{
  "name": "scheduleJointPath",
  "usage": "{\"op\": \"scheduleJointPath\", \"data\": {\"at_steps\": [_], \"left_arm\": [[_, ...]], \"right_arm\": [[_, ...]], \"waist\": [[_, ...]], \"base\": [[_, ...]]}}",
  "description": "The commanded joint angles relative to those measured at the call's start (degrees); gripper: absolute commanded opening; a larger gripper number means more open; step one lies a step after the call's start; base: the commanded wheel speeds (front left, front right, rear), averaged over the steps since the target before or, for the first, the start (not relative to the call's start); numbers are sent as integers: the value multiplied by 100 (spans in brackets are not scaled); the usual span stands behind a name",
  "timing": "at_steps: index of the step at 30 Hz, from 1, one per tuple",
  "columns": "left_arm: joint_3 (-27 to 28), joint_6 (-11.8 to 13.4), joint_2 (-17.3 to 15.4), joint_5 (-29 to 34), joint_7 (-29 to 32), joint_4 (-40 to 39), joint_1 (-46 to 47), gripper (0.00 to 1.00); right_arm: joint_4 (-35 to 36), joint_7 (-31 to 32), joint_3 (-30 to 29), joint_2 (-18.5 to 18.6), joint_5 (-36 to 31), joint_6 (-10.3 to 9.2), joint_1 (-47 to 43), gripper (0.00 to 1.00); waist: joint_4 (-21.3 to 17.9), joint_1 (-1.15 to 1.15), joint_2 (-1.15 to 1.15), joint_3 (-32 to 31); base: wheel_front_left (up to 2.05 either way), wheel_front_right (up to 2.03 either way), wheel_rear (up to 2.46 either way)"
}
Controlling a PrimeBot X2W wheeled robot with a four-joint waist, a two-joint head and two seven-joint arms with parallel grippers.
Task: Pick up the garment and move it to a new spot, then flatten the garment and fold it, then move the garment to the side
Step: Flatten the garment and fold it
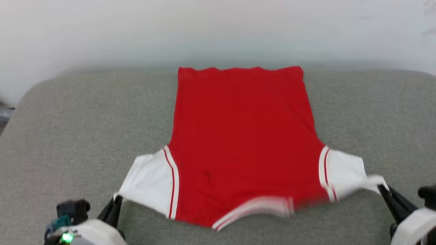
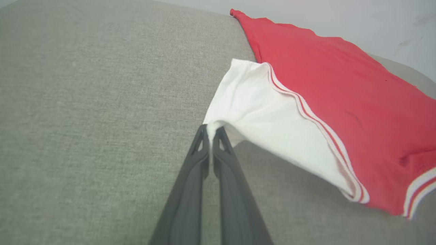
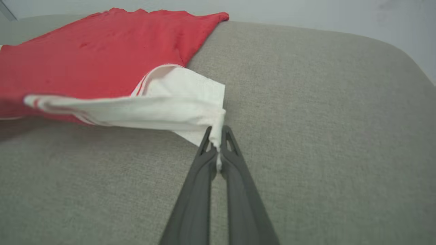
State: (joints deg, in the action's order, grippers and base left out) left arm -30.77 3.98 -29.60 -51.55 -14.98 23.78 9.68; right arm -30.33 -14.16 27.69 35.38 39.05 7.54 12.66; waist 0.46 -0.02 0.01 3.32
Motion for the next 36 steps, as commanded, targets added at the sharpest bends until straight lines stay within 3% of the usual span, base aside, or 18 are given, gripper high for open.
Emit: {"op": "scheduleJointPath", "data": {"at_steps": [1,11,19,20,21,22,30,36], "left_arm": [[35,60,-2,33,-29,-20,-200,0],[308,189,54,11,-28,-98,-1184,0],[489,148,198,176,-29,-179,-1350,0],[471,128,220,205,-29,-180,-1314,0],[440,110,242,233,-29,-182,-1279,0],[426,89,268,256,-29,-187,-1245,0],[591,159,485,540,-27,-609,-1095,0],[639,200,593,803,-22,-985,-888,0]], "right_arm": [[52,-9,-141,-20,-44,-10,-240,0],[536,322,-1224,-183,-372,-11,-1970,0],[1177,858,-1847,-544,-607,-11,-2456,0],[1233,911,-1921,-596,-652,-11,-2455,16],[1308,951,-1987,-639,-709,-10,-2438,42],[1376,978,-2085,-655,-782,-10,-2403,100],[2397,1018,-3195,-461,-1211,-9,-1690,100],[3253,1556,-3621,-139,-1246,-8,-443,100]], "waist": [[28,2,-1,-177],[66,2,-1,-385],[74,2,-1,-259],[79,2,-1,-249],[83,2,-1,-239],[89,2,-1,-226],[195,2,-1,11],[441,2,-1,474]], "base": [[0,0,0],[0,0,0],[0,0,0],[0,0,0],[0,0,0],[0,0,0],[0,0,0],[0,0,0]]}}
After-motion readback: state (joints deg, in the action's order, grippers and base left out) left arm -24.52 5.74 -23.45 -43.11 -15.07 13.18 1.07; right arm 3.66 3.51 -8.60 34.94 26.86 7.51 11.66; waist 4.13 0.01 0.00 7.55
